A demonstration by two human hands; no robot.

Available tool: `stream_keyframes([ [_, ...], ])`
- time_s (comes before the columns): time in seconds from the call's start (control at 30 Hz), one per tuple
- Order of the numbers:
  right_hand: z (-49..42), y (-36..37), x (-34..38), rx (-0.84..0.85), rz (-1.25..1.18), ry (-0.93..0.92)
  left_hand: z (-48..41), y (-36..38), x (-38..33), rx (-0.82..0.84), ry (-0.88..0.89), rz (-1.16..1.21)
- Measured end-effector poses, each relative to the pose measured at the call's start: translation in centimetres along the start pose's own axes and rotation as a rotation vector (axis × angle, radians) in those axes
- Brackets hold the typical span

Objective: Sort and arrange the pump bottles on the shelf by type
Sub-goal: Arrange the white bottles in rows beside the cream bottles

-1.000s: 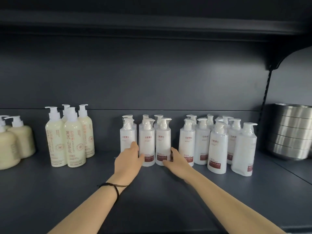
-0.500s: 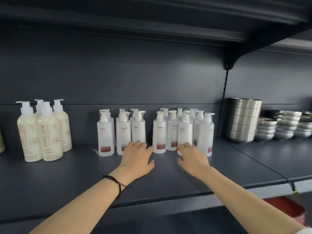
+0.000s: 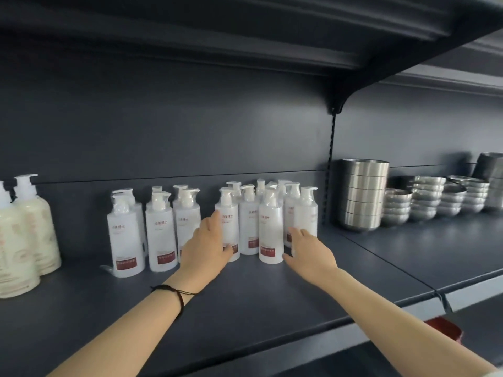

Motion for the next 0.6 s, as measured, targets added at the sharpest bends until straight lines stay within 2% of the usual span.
stream_keyframes([
  [0.13,-2.2,0.9,0.2,0.023,-0.358,0.022,-1.6,1.7,0.3,0.062,-0.126,0.235],
  [0.23,-3.7,1.9,0.7,0.003,-0.507,0.071,-2.4,3.0,0.7,0.084,-0.164,0.231],
  [0.4,-4.8,2.9,0.2,-0.052,-0.513,0.115,-2.9,4.7,0.8,0.09,-0.187,0.306],
  [0.6,-4.4,2.4,0.3,0.011,-0.582,0.124,-2.9,5.1,2.0,0.097,-0.213,0.398],
])
Point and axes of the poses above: each hand's wrist, its own z-axis away from the middle knuckle, its own y-axis out of the palm, x = y × z, the point moved 4 cm from there along -z, towards the middle knuckle, and after that the axes turned 9 degrees about -z, right-handed, at the moved point
